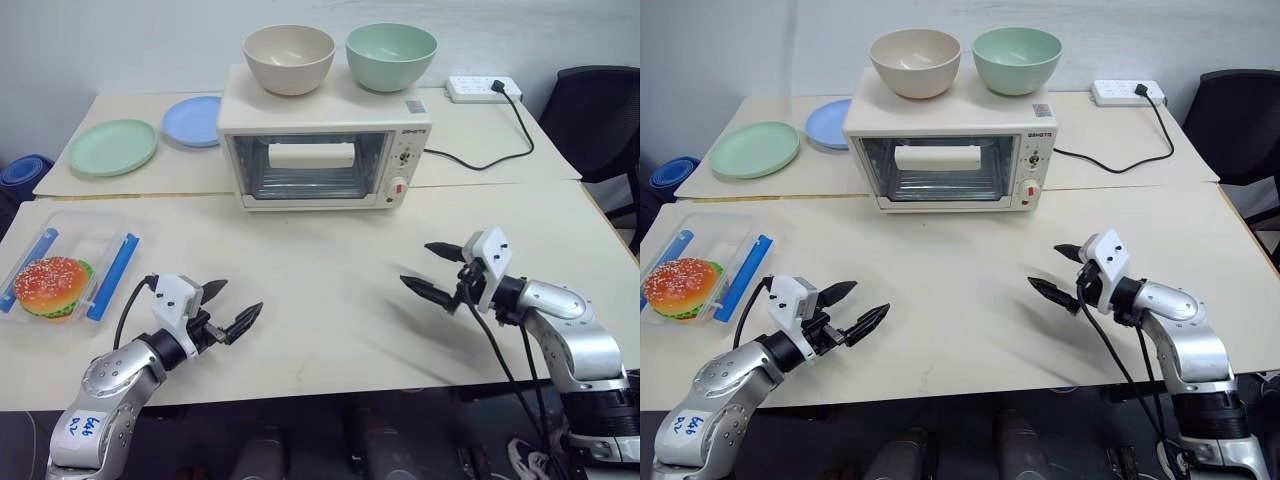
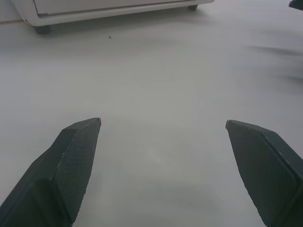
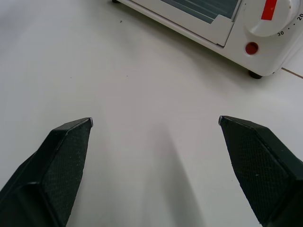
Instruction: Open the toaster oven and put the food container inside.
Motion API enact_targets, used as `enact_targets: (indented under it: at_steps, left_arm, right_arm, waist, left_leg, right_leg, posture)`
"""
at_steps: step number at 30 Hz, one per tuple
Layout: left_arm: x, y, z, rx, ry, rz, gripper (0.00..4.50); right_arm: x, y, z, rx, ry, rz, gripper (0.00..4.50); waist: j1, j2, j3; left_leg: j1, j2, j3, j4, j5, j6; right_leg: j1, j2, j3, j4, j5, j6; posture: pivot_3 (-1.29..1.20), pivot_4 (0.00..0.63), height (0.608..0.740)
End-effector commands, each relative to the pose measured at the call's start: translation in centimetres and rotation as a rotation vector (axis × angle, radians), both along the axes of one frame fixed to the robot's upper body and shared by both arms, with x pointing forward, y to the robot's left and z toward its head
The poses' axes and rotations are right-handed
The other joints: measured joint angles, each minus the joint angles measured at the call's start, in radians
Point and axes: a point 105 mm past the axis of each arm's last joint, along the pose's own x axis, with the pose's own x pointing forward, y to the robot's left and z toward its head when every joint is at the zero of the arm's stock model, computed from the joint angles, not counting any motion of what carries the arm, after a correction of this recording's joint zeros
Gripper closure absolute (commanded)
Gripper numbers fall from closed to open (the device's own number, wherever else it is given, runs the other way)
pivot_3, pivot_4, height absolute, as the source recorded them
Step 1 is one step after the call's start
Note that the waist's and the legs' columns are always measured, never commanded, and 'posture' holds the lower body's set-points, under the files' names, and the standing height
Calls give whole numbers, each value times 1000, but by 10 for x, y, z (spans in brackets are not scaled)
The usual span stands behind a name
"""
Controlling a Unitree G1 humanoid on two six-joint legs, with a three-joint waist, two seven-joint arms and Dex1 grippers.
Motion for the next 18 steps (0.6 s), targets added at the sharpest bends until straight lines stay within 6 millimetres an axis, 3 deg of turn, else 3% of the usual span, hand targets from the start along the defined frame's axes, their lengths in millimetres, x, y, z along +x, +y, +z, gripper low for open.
enact_targets:
  at_steps: [1, 12, 18]
  left_arm:
    - [1, 1, 7, 32, -39, 3, 0]
    - [4, -2, 14, -40, -40, 9, 0]
    - [10, -5, 53, -116, -99, -69, 0]
  right_arm:
    - [1, 2, 11, 6, -48, 7, 41]
    - [1, 11, 13, 57, -22, 26, 41]
    - [17, 33, 44, 144, -52, 86, 41]
  waist:
    - [0, 0, 0]
    - [0, 0, 0]
    - [-4, 0, 0]
  left_leg:
    - [0, 0, 0, 0, 0, 0]
    - [0, 0, 0, 0, 0, 0]
    - [0, 1, 0, 3, 0, 0]
  right_leg:
    - [0, 0, 0, 0, 0, 0]
    - [0, 0, 0, 0, 0, 0]
    - [0, 2, 0, 2, 0, 0]
  posture:
    - [0, 150, 740]
    - [0, 150, 740]
    - [0, 150, 740]
